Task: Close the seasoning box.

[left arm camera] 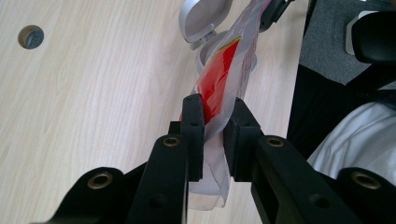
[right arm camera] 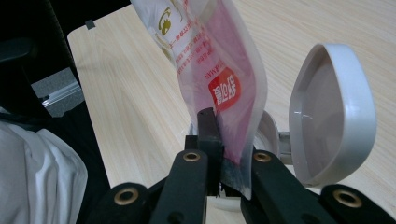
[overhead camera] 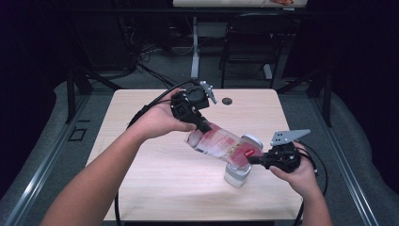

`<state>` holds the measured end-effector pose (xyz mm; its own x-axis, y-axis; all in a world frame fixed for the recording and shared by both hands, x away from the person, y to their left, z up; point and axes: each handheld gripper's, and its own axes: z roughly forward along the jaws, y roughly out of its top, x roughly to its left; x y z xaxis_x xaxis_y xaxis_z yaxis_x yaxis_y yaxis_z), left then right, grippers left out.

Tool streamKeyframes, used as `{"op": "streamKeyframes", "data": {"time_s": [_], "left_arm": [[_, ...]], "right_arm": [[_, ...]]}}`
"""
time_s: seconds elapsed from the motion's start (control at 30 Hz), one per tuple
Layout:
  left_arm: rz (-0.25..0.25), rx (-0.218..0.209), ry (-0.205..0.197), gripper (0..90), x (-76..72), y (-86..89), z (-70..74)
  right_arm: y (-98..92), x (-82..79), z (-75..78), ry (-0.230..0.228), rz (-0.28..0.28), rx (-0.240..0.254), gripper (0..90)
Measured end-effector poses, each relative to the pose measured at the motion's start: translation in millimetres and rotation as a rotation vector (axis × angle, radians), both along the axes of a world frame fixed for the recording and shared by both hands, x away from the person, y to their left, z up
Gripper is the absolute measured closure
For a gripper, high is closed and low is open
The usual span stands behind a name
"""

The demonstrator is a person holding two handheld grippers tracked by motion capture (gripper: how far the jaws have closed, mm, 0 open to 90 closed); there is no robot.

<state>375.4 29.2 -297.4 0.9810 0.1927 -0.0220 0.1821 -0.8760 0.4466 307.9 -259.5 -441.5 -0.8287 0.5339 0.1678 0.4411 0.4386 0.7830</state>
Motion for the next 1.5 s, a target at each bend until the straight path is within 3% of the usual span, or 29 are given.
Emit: {"op": "streamKeyframes", "data": {"time_s": [0.57, 0.83, 1.23, 1.5], "left_arm": [[0.027, -0.028, 0.008, 79.2, 0.1, 13.5, -6.6], [0.046, -0.049, 0.013, 78.1, -0.3, 28.4, -16.8], [0.090, -0.094, 0.041, 78.4, -0.8, 54.1, -35.6], [0.112, -0.109, 0.058, 78.4, -0.7, 67.5, -48.8]], "right_arm": [[3.9, 3.6, 1.5, -0.031, -0.027, 0.004, 89.2], [8.8, 5.1, 4.8, -0.054, -0.025, 0.007, 88.9], [16.3, 8.3, 5.7, -0.090, -0.019, 0.065, 86.2], [19.2, 12.2, 2.8, -0.083, -0.008, 0.084, 83.9]]}}
